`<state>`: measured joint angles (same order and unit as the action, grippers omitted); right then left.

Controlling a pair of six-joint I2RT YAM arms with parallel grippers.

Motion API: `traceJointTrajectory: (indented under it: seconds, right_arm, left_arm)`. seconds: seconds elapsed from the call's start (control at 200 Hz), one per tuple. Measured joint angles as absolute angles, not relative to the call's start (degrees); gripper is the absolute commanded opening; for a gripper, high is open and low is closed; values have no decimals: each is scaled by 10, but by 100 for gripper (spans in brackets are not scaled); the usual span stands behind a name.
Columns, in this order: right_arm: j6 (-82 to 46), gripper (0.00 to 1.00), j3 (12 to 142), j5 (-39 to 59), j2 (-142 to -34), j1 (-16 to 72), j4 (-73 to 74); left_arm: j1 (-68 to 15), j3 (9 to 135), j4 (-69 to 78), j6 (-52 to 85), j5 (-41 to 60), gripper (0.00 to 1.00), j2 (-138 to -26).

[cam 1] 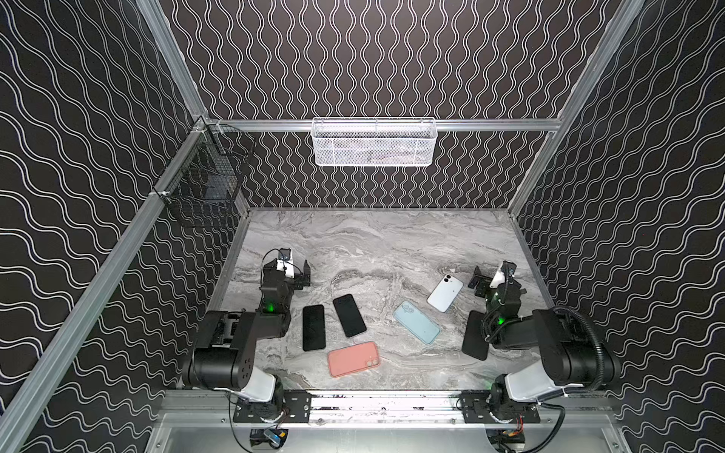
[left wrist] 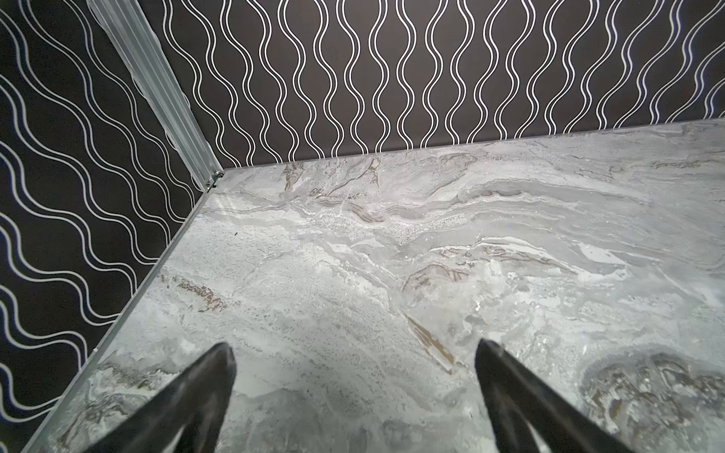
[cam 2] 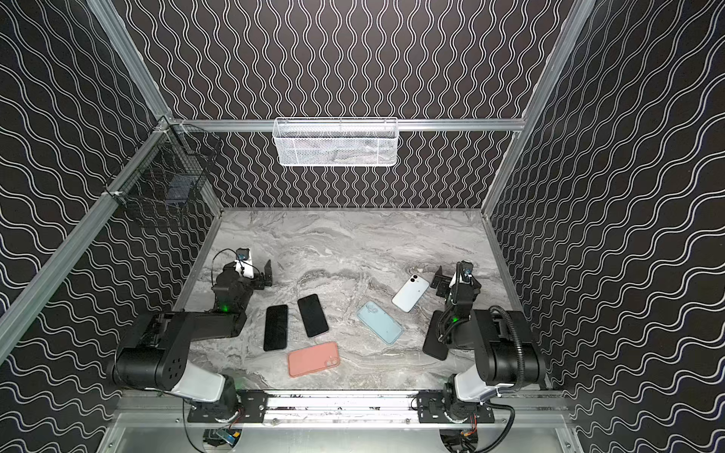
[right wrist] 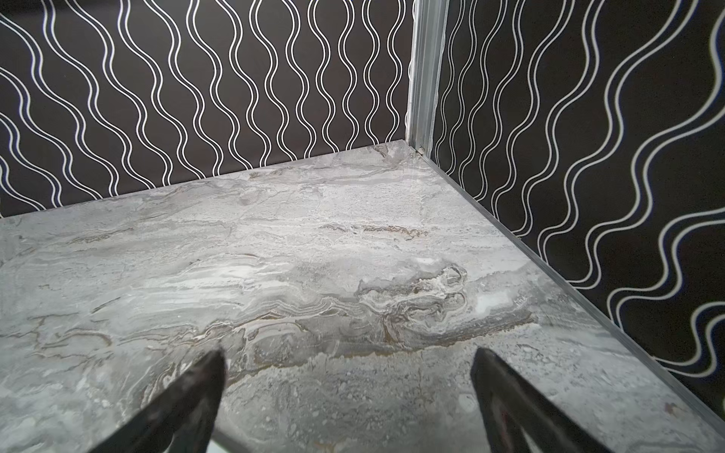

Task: Put the phone into the phone case

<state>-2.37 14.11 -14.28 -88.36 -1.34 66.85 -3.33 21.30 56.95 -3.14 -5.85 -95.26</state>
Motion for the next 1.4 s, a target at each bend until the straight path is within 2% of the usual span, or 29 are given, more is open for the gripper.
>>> traceJointTrajectory:
  seconds: [1.076,1.226,1.402]
  right_arm:
    - [-24,100,140,-145,-876,-13,665]
    - [-25,100,156,-156,-794,-10,605]
    - [-61,100,223,-156,-608,-8,466]
  left_arm:
    - [-33,207,569,-31,-58,99,-947]
    - [-34,219,502,-29,-84,99,-844]
    - [-34,289,368,8,-92,99,-663]
